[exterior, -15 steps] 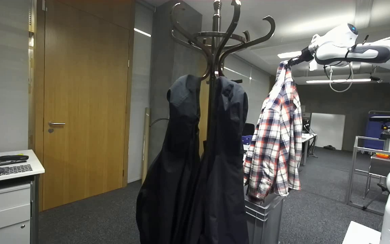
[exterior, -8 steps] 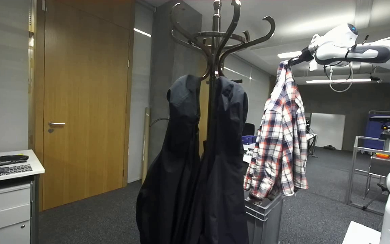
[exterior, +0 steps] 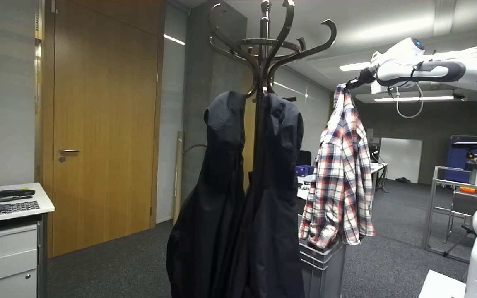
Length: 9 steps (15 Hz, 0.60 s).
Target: Put the shirt inside the grey object
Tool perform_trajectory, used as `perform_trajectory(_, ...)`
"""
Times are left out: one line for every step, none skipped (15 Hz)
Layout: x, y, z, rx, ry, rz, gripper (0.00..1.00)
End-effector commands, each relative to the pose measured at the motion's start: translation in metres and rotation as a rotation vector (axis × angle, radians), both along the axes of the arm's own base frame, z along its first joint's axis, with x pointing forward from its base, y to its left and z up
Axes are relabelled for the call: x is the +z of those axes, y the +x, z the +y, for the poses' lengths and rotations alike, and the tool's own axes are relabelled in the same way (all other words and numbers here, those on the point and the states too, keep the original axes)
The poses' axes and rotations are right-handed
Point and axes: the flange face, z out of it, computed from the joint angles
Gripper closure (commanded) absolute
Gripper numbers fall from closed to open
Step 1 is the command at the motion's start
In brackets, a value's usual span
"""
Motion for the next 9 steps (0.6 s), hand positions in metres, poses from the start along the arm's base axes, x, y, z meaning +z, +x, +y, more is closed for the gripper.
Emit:
perform_trajectory(0.015,0.036,-0.011,-0.031,0.015,-0.047,0.93)
perform_trajectory(0.013,0.046,-0.013,-0.035,0.022,-0.044,0.93)
perform_trajectory(0.012,0.055,-0.015,-0.040,0.031,-0.043,0.93)
perform_trajectory(0.011,0.064,-0.016,-0.044,0.037,-0.046,0.93)
perform_trajectory(0.010,0.072,-0.017,-0.047,0.042,-0.047,0.93)
perform_trajectory(0.010,0.079,-0.018,-0.050,0.044,-0.054,0.93)
perform_trajectory(0.009,0.086,-0.019,-0.049,0.046,-0.057,0.93)
perform_trajectory(0.008,0.093,-0.020,-0.049,0.047,-0.063,0.93)
perform_trajectory(0.008,0.099,-0.020,-0.047,0.048,-0.063,0.93)
